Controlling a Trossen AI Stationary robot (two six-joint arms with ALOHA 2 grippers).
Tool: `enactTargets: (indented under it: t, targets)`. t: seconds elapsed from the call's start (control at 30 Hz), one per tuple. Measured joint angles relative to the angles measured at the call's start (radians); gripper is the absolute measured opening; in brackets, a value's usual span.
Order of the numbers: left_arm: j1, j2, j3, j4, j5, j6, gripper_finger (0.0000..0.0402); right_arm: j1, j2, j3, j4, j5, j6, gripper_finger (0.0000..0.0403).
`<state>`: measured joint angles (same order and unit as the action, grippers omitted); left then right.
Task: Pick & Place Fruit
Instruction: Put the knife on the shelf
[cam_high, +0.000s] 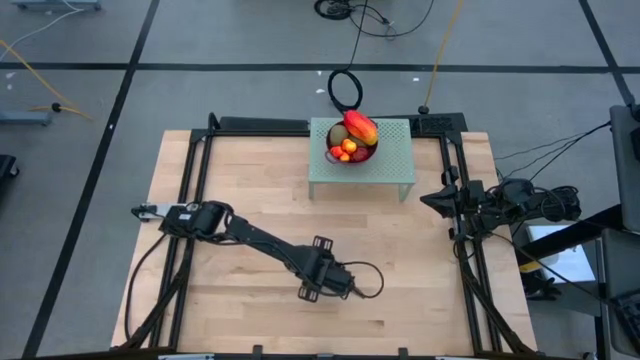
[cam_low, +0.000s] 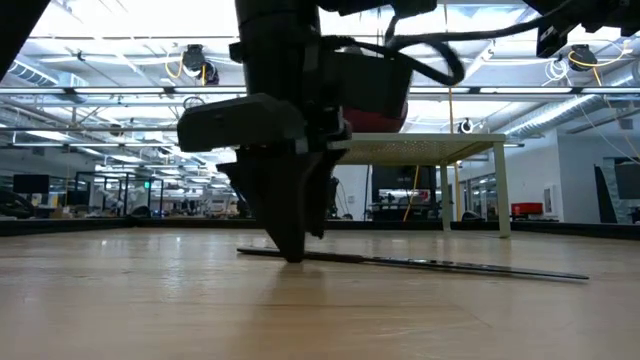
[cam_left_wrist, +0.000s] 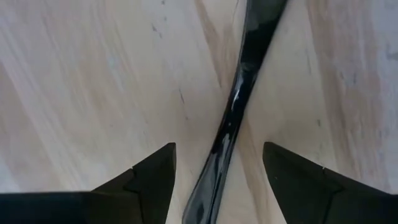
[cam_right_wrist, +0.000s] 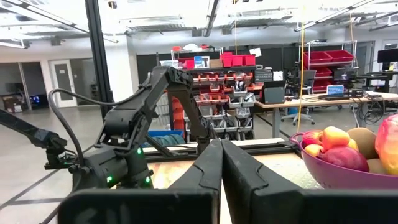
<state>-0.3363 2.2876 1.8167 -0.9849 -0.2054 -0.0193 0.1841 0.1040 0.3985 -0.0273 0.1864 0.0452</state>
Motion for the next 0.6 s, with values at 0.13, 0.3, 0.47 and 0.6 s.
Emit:
enactTargets:
  t: [0.13, 0.3, 0.47, 0.6]
  targets:
    - [0.005, -0.005, -0.027, 0.05, 0.0, 0.043, 0.0244, 0.0, 0.0, 0.0, 0.0, 0.0, 0.0, 0.0]
    - [0.021, -0.008, -0.045, 0.087, 0.05, 0.117, 0.0244, 0.0, 0.0, 0.0, 0.0, 0.0, 0.0, 0.0]
    - [0.037, -0.006, -0.047, 0.128, 0.109, 0.171, 0.0243, 0.0, 0.0, 0.0, 0.0, 0.0, 0.0, 0.0]
    - [0.044, -0.004, -0.047, 0.177, 0.15, 0.175, 0.0243, 0.0, 0.0, 0.0, 0.0, 0.0, 0.0, 0.0]
